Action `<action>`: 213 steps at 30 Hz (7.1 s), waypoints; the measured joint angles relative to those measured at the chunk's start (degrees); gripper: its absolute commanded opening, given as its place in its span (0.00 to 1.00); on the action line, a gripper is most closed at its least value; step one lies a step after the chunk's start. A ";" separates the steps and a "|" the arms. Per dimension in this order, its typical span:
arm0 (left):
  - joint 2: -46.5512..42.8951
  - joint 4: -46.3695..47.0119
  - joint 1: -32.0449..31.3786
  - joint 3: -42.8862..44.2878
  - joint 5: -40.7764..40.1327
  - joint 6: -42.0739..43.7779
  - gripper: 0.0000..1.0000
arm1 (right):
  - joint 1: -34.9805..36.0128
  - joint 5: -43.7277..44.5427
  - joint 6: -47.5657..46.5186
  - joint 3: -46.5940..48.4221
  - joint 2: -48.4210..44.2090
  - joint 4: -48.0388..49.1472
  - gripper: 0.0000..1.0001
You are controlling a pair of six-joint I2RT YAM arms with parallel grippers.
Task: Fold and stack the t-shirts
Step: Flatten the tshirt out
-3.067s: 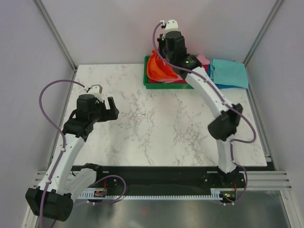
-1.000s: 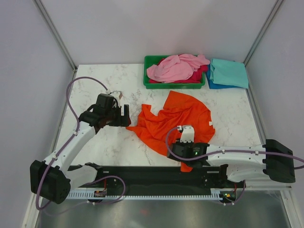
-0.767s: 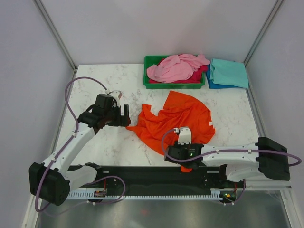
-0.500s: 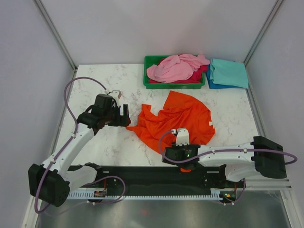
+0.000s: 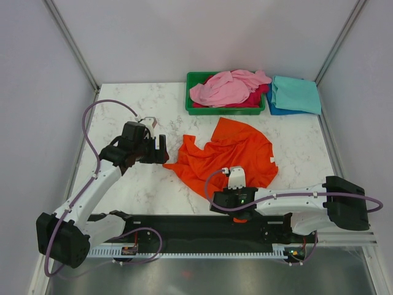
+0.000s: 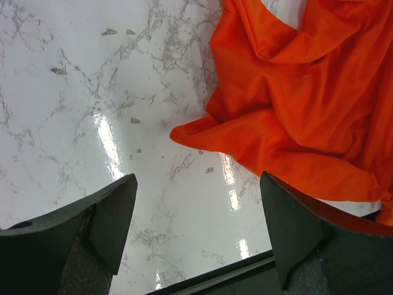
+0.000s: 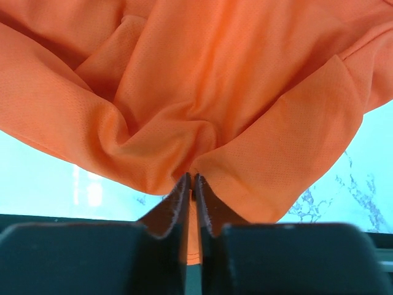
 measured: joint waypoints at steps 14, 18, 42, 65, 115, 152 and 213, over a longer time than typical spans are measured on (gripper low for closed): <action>0.87 -0.87 -0.04 0.61 -0.04 -0.94 0.91 | -0.17 10.45 2.56 4.24 -12.61 -10.62 0.00; 1.22 -1.14 -0.83 0.44 -1.36 -6.34 0.93 | -1.14 17.29 3.58 6.23 -21.40 -14.56 0.00; -0.81 28.13 -1.27 -25.38 -3.74 -31.91 0.77 | -2.93 24.52 2.51 7.04 -35.93 -22.99 0.00; -5.22 36.06 -0.92 -30.01 -7.23 -34.69 0.91 | -2.93 24.50 1.44 7.04 -34.45 -22.93 0.00; -20.17 0.98 -0.66 48.04 -20.15 6.03 0.02 | -3.41 33.92 -61.53 70.93 -21.09 3.39 0.00; 56.72 -5.95 17.40 58.99 0.87 0.02 0.94 | -61.20 -13.70 -57.05 74.01 43.98 5.29 0.50; -11.04 0.07 9.22 -6.32 14.16 -11.96 0.90 | -1.07 3.10 13.29 -12.74 -14.60 2.40 0.71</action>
